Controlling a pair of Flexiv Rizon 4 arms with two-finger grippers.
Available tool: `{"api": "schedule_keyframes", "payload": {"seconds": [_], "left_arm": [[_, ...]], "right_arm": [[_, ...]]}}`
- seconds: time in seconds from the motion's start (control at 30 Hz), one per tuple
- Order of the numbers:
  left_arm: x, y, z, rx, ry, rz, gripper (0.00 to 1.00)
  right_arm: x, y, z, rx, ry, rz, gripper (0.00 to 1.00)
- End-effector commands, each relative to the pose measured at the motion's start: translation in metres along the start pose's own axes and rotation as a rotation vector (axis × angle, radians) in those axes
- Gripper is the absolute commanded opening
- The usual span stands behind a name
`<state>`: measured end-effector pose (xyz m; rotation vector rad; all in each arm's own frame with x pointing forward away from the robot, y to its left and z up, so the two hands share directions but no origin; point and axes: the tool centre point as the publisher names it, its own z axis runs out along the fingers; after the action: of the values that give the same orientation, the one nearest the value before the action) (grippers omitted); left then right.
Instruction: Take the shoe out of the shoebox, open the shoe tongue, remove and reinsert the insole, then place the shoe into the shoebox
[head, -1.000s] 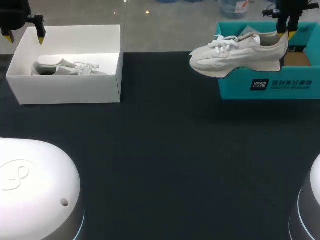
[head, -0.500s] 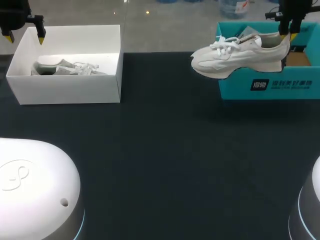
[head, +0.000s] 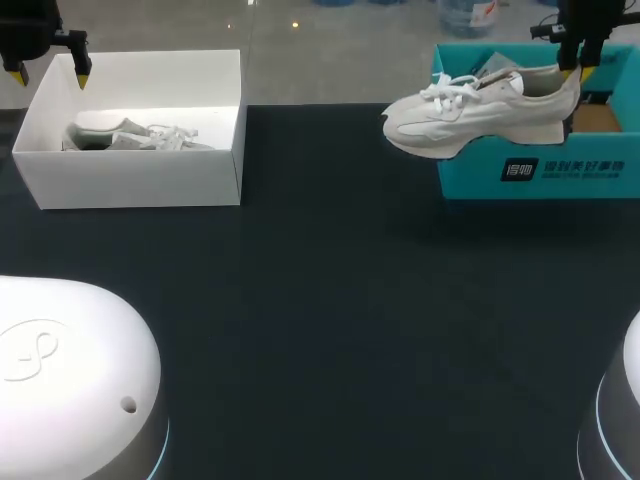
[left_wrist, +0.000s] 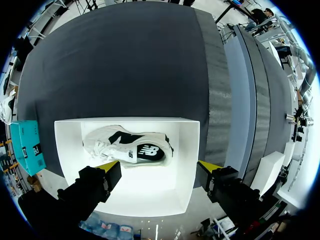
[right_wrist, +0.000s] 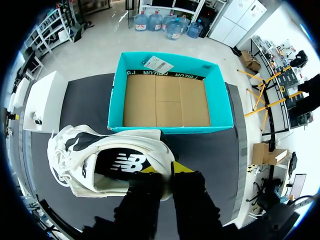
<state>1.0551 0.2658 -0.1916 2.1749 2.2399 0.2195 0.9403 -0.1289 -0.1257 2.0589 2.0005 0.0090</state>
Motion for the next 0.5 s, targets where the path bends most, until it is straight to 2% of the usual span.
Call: {"api": "schedule_keyframes", "payload": {"seconds": [0.03, 0.3, 0.5], "left_arm": [[0.0, -0.001, 0.0, -0.003, 0.002, 0.001, 1.0], [0.0, -0.001, 0.0, -0.003, 0.002, 0.001, 1.0], [0.0, -0.001, 0.0, -0.003, 0.002, 0.001, 1.0]], "right_arm": [[0.004, -0.005, -0.004, -0.002, -0.002, -0.003, 0.0], [0.045, -0.046, -0.03, -0.081, 0.011, -0.011, 0.0], [0.077, -0.08, -0.042, -0.09, 0.005, -0.021, 0.0]]}}
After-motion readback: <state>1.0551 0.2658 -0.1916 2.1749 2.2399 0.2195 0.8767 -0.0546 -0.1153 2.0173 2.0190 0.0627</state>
